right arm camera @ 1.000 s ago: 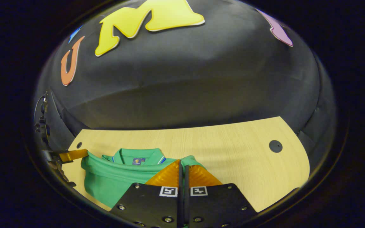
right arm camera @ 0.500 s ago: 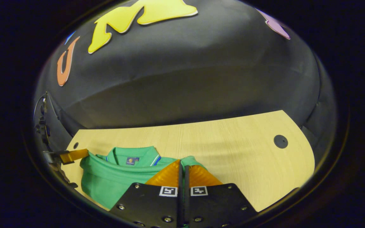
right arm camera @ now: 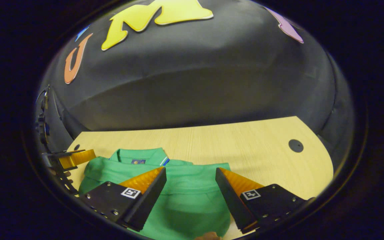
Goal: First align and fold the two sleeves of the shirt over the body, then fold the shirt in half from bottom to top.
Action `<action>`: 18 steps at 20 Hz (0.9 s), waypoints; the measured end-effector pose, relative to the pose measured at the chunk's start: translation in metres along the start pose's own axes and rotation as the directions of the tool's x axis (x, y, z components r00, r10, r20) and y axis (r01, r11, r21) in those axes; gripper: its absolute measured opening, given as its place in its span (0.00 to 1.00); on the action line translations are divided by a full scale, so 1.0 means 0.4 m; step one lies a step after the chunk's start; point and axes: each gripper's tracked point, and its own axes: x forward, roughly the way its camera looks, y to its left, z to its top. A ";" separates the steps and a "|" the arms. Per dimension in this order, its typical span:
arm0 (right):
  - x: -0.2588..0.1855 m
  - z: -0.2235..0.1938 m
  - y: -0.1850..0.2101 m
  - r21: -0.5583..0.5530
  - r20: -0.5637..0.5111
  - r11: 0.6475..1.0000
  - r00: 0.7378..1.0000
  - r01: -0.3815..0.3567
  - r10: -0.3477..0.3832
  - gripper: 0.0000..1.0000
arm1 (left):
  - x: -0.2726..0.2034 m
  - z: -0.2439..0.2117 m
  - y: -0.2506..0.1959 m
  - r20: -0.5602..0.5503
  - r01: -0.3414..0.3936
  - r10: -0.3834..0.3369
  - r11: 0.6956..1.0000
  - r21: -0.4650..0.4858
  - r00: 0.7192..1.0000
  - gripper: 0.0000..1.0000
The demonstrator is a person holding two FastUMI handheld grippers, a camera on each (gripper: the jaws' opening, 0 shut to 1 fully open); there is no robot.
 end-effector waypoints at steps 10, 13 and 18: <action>-0.231 0.190 0.073 -0.103 0.202 0.995 0.979 -0.008 0.029 0.94 | -0.243 0.188 -0.070 0.196 -0.001 -0.013 0.997 0.073 0.981 0.98; -0.309 0.227 0.093 -0.113 0.243 0.994 0.969 -0.012 0.040 0.94 | -0.321 0.224 -0.087 0.232 -0.003 -0.017 0.996 0.085 0.973 0.98; -0.448 0.279 0.110 -0.147 0.311 0.989 0.949 -0.007 0.053 0.94 | -0.458 0.253 -0.108 0.274 -0.005 -0.022 0.995 0.098 0.961 0.98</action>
